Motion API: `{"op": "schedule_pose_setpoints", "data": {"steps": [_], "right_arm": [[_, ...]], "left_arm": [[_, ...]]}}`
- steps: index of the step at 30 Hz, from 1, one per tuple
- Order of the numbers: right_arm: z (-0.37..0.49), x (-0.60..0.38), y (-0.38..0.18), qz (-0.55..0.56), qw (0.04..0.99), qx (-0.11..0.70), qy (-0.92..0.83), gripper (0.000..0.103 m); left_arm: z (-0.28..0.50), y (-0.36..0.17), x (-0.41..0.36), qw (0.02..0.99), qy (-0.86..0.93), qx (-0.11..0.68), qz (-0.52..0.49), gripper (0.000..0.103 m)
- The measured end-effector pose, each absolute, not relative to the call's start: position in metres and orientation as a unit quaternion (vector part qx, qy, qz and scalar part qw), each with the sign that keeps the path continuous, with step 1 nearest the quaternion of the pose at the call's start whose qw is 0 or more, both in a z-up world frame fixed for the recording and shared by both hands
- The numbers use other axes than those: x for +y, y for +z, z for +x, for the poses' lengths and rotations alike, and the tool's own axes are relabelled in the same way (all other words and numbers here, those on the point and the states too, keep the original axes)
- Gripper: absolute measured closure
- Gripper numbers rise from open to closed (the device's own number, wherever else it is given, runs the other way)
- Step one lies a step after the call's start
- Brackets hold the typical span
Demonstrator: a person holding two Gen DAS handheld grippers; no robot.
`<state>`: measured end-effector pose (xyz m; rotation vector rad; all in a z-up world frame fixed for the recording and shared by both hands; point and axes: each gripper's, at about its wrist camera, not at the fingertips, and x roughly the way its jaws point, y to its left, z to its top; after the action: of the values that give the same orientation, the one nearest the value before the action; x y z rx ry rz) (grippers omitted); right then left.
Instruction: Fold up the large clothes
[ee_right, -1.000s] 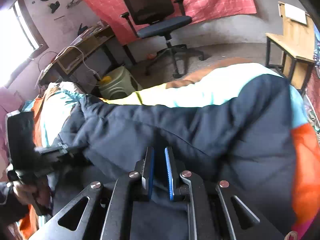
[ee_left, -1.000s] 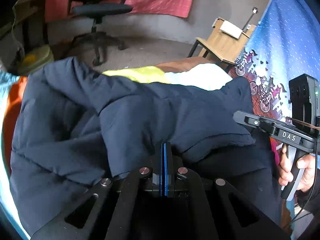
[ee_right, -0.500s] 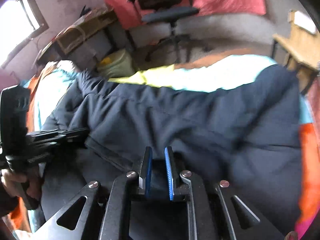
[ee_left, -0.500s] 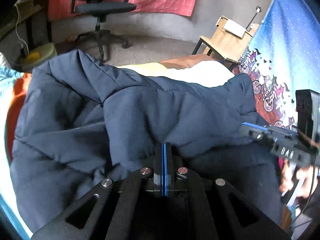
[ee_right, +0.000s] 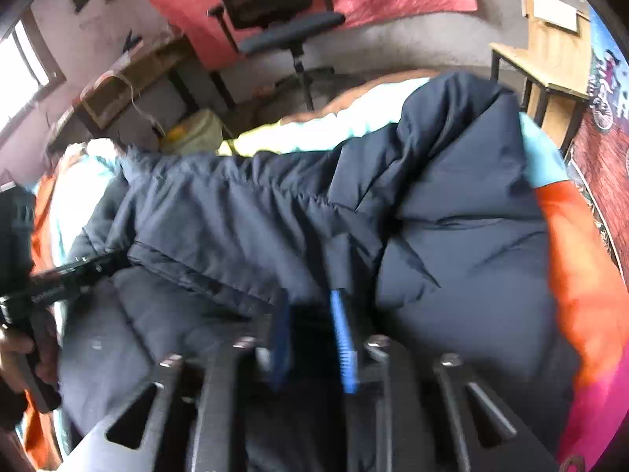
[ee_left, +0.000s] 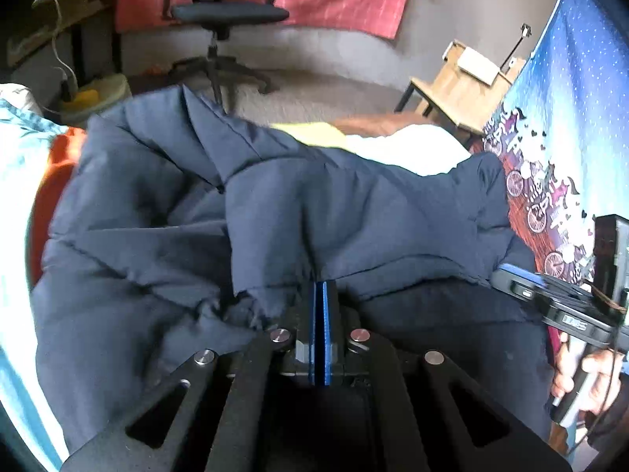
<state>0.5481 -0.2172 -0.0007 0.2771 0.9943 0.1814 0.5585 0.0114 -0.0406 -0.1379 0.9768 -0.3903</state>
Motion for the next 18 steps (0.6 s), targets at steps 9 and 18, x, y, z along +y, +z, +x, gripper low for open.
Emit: {"op": "schedule_pose_setpoints", "data": {"steps": [9,18], "right_arm": [[0.497,-0.22,0.057,0.125,0.899,0.415,0.065,0.027],[0.43,-0.192,0.098,0.124,0.922,0.364,0.05,0.004]], "left_arm": [[0.493,0.002,0.01,0.9,-0.179,0.387,-0.092,0.029],[0.414,0.049,0.034,0.92,-0.153,0.344,-0.11,0.002]]}}
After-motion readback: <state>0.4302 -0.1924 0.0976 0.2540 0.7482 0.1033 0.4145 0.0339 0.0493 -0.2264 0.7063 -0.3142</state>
